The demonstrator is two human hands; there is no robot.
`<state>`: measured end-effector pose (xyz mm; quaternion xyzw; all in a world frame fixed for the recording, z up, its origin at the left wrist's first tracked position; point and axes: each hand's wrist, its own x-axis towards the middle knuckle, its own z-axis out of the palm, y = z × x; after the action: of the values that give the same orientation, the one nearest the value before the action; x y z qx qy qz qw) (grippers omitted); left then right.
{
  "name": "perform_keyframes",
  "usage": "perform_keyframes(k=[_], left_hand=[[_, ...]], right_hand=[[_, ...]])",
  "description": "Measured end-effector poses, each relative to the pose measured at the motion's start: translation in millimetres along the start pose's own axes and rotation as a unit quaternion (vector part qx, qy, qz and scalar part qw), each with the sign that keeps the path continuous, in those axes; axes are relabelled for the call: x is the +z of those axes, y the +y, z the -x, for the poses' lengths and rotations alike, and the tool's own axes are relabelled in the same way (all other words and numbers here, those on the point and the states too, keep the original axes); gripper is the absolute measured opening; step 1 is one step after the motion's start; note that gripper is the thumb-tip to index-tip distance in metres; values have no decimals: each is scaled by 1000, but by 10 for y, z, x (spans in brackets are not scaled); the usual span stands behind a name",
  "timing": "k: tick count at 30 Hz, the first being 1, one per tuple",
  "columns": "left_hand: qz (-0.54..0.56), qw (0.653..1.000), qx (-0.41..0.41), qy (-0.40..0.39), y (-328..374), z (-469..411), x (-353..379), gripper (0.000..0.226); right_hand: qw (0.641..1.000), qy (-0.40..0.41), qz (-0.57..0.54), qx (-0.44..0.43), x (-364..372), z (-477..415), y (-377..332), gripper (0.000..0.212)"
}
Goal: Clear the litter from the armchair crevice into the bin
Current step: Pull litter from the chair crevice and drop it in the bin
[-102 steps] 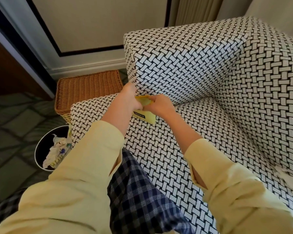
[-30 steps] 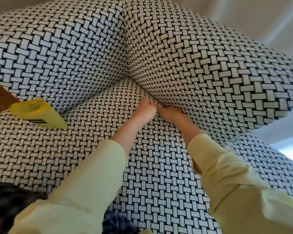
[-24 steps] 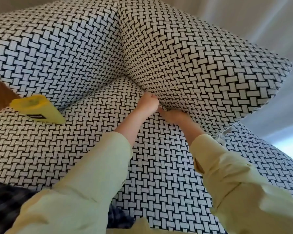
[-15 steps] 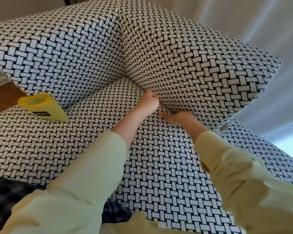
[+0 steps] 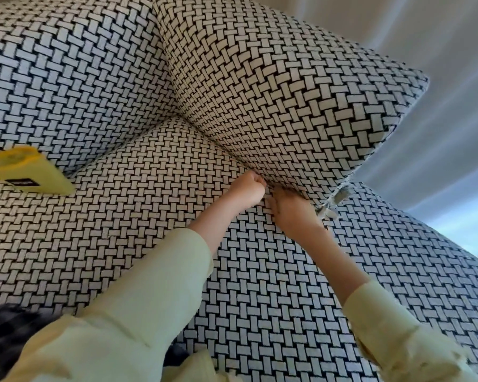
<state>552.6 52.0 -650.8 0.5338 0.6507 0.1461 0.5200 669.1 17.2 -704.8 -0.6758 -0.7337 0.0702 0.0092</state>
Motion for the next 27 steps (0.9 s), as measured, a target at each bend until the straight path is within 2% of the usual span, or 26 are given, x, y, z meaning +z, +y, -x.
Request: perform_keyframes(k=[4,7,9,12,15,17,19,21,22,24,27], left_hand=[[-37,999,0,-11,-18,7,94,29],[-46,999,3,-10,-33,-20,167,29],[-66,998,10,-16,-45,-21,259,30],[-96,994,42,-8,6,36,430,35],[-106,993,57,4,75,66,593,33],[-127,990,59,0,111,114,668,32],[-148,986,71,-4,139,140,723,33],[-133,989,69,-10,154,154,739,38],[-114,991,65,-19,162,163,750,37],[-56,997,50,-28,175,170,776,21],[109,992,2,-57,152,172,847,22]], right_hand=[[993,93,-44,-50,136,107,165,34],[975,193,-78,-78,265,201,305,41],[963,217,-129,-93,258,262,345,41],[935,263,-212,-104,199,312,370,27],[907,288,-298,-73,156,350,371,35],[886,309,-341,-59,137,379,364,29],[856,295,-424,-30,88,396,360,25],[802,252,-541,35,-13,415,315,26],[759,237,-603,67,-65,420,294,28],[651,232,-715,106,-170,423,288,37],[453,228,-852,128,-279,420,363,36]])
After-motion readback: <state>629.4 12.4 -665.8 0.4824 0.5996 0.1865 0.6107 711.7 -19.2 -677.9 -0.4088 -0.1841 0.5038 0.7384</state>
